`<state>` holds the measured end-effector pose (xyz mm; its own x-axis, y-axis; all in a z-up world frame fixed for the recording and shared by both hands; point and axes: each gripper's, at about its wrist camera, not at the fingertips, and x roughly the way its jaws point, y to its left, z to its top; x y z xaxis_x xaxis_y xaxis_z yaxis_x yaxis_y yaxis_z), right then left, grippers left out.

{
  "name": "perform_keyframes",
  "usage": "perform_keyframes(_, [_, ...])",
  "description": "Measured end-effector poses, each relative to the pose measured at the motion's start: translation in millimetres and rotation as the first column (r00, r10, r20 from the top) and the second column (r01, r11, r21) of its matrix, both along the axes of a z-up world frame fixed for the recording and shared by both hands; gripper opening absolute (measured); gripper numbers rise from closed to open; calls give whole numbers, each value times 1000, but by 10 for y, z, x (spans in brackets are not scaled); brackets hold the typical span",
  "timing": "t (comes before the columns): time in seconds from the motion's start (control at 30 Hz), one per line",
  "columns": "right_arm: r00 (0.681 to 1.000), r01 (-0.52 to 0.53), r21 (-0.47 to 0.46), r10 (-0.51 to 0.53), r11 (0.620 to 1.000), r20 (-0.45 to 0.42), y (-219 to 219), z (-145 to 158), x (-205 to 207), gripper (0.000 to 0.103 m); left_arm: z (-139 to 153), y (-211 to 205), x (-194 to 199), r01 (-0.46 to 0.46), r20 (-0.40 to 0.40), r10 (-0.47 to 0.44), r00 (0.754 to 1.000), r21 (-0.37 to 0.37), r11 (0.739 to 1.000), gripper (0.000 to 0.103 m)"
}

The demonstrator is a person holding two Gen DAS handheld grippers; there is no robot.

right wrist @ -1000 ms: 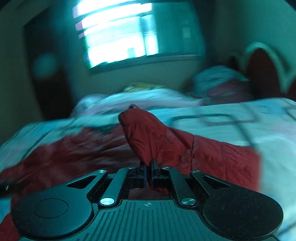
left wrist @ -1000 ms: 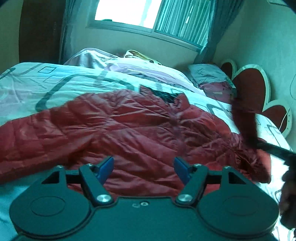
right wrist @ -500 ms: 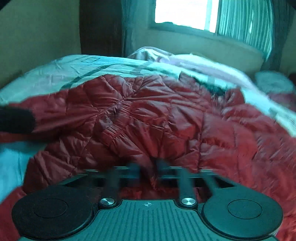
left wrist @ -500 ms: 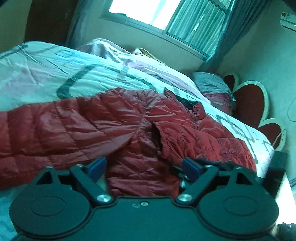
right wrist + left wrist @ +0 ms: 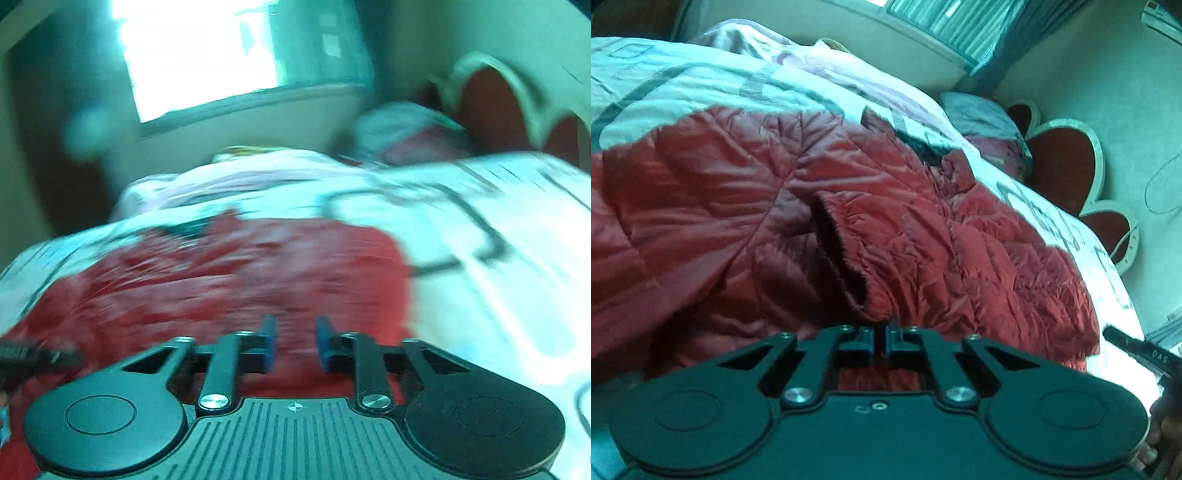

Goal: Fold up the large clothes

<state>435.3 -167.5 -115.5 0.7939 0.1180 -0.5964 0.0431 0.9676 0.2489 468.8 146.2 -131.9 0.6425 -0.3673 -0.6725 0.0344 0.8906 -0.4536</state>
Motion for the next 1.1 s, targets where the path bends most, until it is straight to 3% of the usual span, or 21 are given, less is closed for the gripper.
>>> perform_keyframes(0.13, [999, 44, 21, -44, 999, -1, -340, 8, 65, 10, 246, 59, -198, -61, 117, 53, 992, 68, 996, 4])
perform_keyframes(0.23, [1000, -14, 14, 14, 1000, -22, -323, -78, 224, 10, 174, 104, -220, -68, 74, 59, 996, 117, 991, 4])
perform_keyframes(0.33, [984, -50, -59, 39, 997, -175, -198, -476, 469, 9, -18, 79, -177, -58, 11, 57, 998, 141, 988, 4])
perform_keyframes(0.47, [986, -75, -77, 63, 994, -152, -264, -447, 490, 9, -49, 78, -217, -57, 9, 57, 998, 154, 986, 5])
perform_keyframes(0.5, [987, -74, -70, 63, 995, -146, -299, -431, 484, 9, -28, 81, -236, -51, 7, 51, 999, 160, 986, 8])
perform_keyframes(0.53, [990, -67, -57, 60, 996, -124, -327, -375, 450, 9, 25, 77, -266, -60, 17, 58, 998, 175, 983, 19])
perform_keyframes(0.57, [994, -61, -47, 56, 997, -92, -376, -308, 425, 9, 107, 100, -323, -79, 48, 71, 996, 200, 977, 30])
perform_keyframes(0.63, [998, -47, -50, 45, 998, -39, -453, -173, 410, 9, 288, 88, -407, -123, 141, 87, 986, 274, 954, 43])
perform_keyframes(0.73, [999, -51, -47, 50, 998, -8, -455, -28, 649, 9, 419, -10, -289, -93, 187, 40, 981, 282, 955, 43])
perform_keyframes(0.83, [995, -100, -70, 99, 993, -9, -326, -15, 972, 9, 413, -272, -30, -34, 190, -31, 981, 331, 943, 44])
perform_keyframes(0.97, [986, -162, -83, 158, 983, -53, -200, -171, 1363, 9, 191, -450, 298, 12, 130, -66, 989, 384, 923, 44])
perform_keyframes(1.1, [989, -116, -112, 105, 987, -101, -337, -431, 1658, 9, -26, -323, 365, 30, 81, -68, 994, 396, 918, 44])
